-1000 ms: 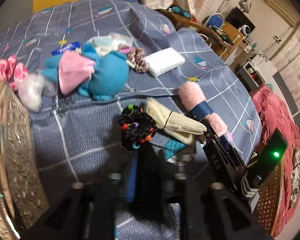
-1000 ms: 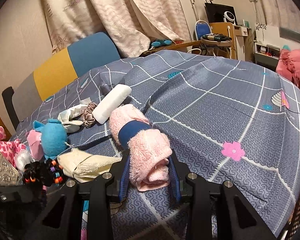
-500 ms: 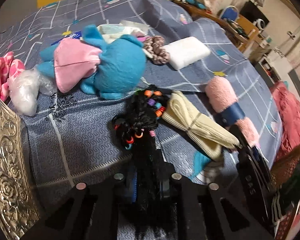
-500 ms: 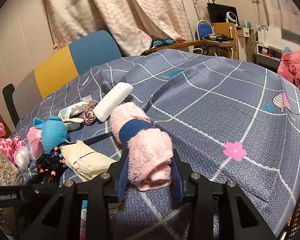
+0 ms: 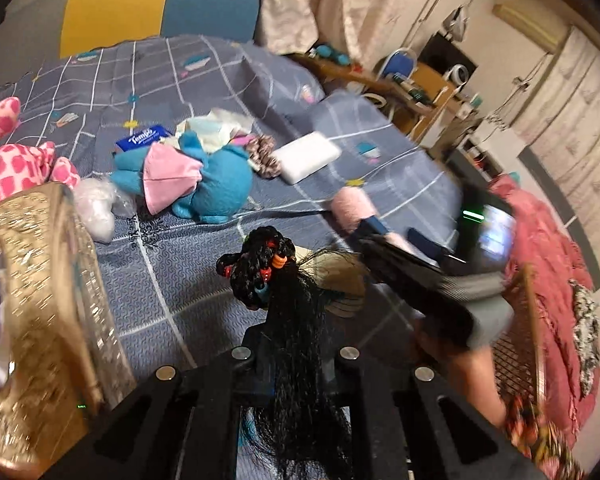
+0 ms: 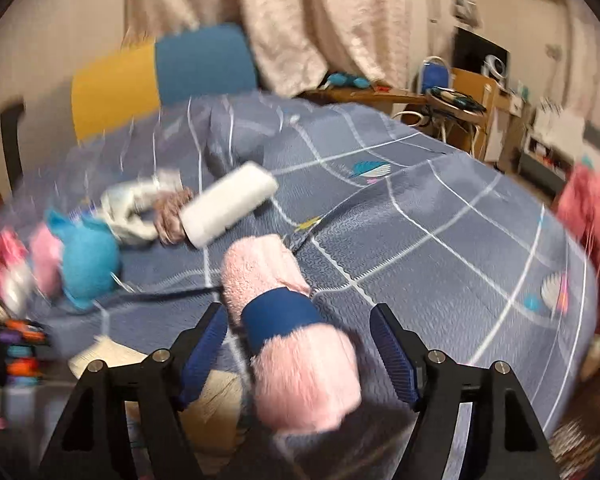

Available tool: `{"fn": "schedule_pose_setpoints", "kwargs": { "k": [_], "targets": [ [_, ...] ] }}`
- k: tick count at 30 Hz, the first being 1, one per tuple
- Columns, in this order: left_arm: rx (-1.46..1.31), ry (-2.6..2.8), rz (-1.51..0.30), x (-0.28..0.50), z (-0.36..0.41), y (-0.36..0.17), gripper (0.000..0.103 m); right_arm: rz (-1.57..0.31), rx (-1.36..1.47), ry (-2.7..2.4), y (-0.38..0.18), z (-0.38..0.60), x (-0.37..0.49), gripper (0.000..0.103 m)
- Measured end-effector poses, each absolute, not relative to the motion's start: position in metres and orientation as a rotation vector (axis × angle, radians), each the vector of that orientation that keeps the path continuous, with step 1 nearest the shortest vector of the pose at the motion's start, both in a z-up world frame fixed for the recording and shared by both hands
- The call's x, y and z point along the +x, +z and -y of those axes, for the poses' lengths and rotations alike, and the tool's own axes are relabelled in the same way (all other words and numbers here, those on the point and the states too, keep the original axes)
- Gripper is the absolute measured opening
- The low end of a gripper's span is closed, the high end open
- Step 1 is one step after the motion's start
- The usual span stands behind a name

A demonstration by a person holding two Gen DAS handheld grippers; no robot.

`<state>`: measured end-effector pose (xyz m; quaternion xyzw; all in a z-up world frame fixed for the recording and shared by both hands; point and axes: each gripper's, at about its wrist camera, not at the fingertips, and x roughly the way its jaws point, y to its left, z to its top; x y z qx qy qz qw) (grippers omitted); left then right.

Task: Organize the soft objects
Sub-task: 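Carry the doll with the left and the towel with the right to the tray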

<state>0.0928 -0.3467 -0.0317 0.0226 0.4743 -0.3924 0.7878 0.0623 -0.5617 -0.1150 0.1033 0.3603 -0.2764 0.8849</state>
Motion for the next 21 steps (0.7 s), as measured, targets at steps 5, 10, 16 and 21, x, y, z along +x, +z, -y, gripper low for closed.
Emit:
{"fn": "schedule_pose_setpoints", "kwargs": {
  "k": [5,10,16,21],
  "targets": [
    [-0.008,-0.880,-0.982,0.083,0.312,-0.007,0.010,-0.866,0.104,-0.545,-0.128,0.557,0.083,0.049],
    [-0.048,-0.876,-0.914,0.077,0.270,0.019,0.010,-0.851,0.109,-0.588,-0.114,0.552,0.078,0.039],
    [-0.115,-0.830,-0.822,0.077,0.208,0.044,0.010,-0.722,0.191,-0.647,-0.076,0.550,0.056,0.038],
    [-0.183,-0.726,-0.764,0.088,0.148,0.048,0.010,-0.610,0.276,-0.615,-0.036,0.531,0.042,0.038]
  ]
}}
